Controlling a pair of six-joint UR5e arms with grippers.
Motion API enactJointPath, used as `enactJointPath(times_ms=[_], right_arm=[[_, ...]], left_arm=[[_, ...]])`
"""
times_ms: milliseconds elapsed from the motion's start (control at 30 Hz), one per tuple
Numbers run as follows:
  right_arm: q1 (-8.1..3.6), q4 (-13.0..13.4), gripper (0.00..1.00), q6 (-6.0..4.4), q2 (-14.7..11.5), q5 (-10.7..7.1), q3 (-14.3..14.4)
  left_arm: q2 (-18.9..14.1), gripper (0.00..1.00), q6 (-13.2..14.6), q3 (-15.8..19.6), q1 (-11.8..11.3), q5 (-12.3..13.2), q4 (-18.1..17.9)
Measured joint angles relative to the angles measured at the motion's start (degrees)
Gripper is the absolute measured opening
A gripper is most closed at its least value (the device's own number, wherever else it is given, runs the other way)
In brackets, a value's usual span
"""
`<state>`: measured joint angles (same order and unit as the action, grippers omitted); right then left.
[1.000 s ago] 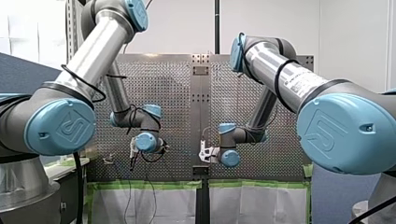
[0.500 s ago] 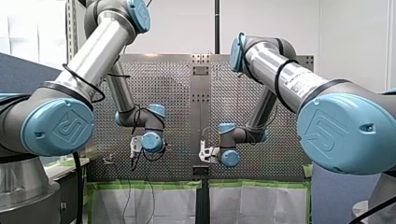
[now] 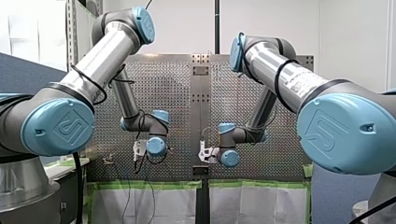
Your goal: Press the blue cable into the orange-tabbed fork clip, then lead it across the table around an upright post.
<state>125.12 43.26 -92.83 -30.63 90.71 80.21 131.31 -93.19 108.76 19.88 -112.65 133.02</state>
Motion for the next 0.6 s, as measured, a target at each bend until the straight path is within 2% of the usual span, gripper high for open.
enactJointPath(times_ms=[600], right_arm=[[0.15, -0.1, 0.00, -0.09, 0.0, 0.00, 0.0]], left_arm=[[0.2, 1.00, 0.5, -1.1, -0.3, -1.1, -0.1]])
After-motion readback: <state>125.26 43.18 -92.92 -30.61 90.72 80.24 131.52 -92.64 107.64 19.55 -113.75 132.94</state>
